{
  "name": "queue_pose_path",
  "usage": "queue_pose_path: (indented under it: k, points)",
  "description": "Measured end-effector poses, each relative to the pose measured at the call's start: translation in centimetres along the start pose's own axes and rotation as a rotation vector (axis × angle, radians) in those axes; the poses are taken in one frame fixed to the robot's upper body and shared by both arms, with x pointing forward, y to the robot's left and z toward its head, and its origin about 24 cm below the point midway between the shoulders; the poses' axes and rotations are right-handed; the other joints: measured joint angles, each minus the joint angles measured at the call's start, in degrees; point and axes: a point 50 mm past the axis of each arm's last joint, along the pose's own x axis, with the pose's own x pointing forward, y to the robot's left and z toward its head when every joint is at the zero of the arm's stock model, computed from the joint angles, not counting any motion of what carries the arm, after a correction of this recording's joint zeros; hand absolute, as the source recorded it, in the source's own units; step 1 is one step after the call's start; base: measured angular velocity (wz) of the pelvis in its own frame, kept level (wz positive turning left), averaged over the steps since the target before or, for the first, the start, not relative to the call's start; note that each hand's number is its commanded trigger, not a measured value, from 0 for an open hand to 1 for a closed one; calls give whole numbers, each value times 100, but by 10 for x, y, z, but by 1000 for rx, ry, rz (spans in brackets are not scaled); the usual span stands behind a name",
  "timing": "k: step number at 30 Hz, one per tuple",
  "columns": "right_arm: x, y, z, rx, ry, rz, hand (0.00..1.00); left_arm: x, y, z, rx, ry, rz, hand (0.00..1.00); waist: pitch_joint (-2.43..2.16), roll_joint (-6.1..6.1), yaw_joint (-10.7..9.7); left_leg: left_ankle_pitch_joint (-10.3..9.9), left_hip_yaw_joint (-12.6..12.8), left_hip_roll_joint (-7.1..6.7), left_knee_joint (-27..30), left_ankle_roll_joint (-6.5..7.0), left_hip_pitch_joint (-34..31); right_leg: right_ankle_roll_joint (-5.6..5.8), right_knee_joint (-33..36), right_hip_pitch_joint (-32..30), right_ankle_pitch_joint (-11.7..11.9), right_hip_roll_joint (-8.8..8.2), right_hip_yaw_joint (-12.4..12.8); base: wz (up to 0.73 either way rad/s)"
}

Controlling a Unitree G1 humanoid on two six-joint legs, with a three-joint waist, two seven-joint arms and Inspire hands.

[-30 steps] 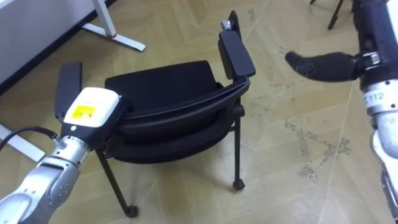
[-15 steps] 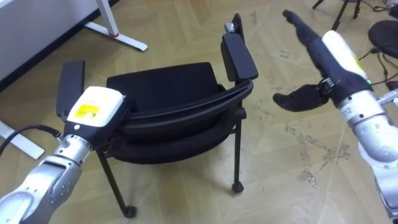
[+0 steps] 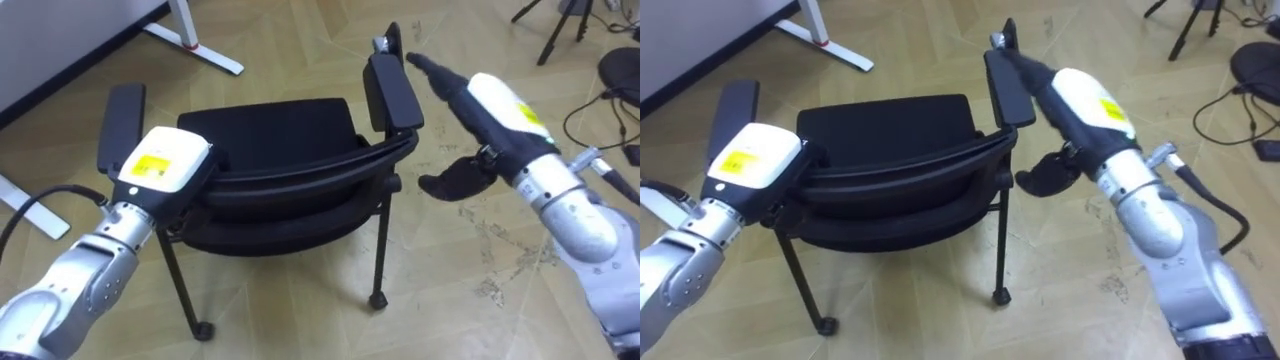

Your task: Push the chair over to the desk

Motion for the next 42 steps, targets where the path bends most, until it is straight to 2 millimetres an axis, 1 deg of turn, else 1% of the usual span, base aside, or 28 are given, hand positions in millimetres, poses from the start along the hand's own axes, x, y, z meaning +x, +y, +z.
queue_pose_path:
  k: [5, 11, 14, 17, 18, 20, 22, 23, 24, 27, 32, 42]
  points:
    - [0, 8, -4, 4, 20, 45, 0, 3, 0, 3, 2, -15, -1, 100, 2, 2, 22, 0, -13, 1, 0, 0, 4, -2, -49, 58, 1, -8, -87, 7]
    - [3, 24, -3, -32, 19, 123, 0, 7, 0, 9, 9, -38, 2, 100, 12, 19, 101, 0, -15, -2, -4, 0, -2, -2, -50, 72, 1, -19, -146, 4]
    - [6, 30, -2, -55, 17, 158, 0, 9, 0, 10, 10, -44, 3, 100, 14, 22, 127, 0, -24, -3, -10, 0, -4, -2, -52, 76, 1, -26, -223, 2]
    - [16, 29, -1, -83, 12, 180, 0, 10, 0, 11, 14, -48, 1, 100, 15, 24, 144, 0, -32, -4, -10, 0, -3, -2, -58, 72, 1, -30, -245, -1]
    - [20, 29, -2, -87, 14, 185, 0, 11, 1, 11, 15, -48, 2, 100, 15, 25, 143, 0, -117, -8, -10, 0, -15, -2, -66, 72, 1, -30, -259, 3]
    - [25, 27, -5, -91, 22, 185, 0, 15, 1, 13, 18, -57, 1, 100, 15, 24, 148, 0, -161, -11, -9, 0, -37, -2, -71, 72, 1, -31, -280, 11]
    - [29, 25, -8, -106, 35, 182, 0, 20, 1, 16, 9, -61, 5, 100, 15, 24, 142, 0, -278, -17, -9, -1, -76, -2, -90, 87, 1, -37, -356, 21]
    - [31, 25, -11, -120, 46, 180, 0, 23, 1, 19, 3, -67, 7, 100, 14, 22, 138, 1, -283, -20, -9, -1, -91, -5, -135, 111, 3, -43, -394, 16]
    - [33, 26, -13, -124, 58, 178, 0, 25, 1, 21, 5, -75, 2, 100, 14, 23, 204, 1, -315, -21, -7, -2, -92, -6, -144, 122, 4, -43, -413, 13]
    - [34, 28, -16, -154, 71, 171, 0, 29, 1, 24, 7, -87, 0, 100, 13, 22, 224, 1, -416, -21, -3, -2, -107, -6, -142, 138, 3, -42, -489, 9]
    - [34, 29, -20, -227, 87, 162, 0, 32, 1, 29, 9, -105, 1, 100, 9, 16, 318, 1, -443, -19, 2, -2, -103, -6, -136, 151, 4, -42, -546, 3]
    - [46, 34, -20, -342, 93, 227, 0, 36, 1, 35, 20, -130, -2, 100, 3, 5, 436, 1, -508, -19, 2, -2, -90, -6, -137, 175, 3, -38, -589, 0]
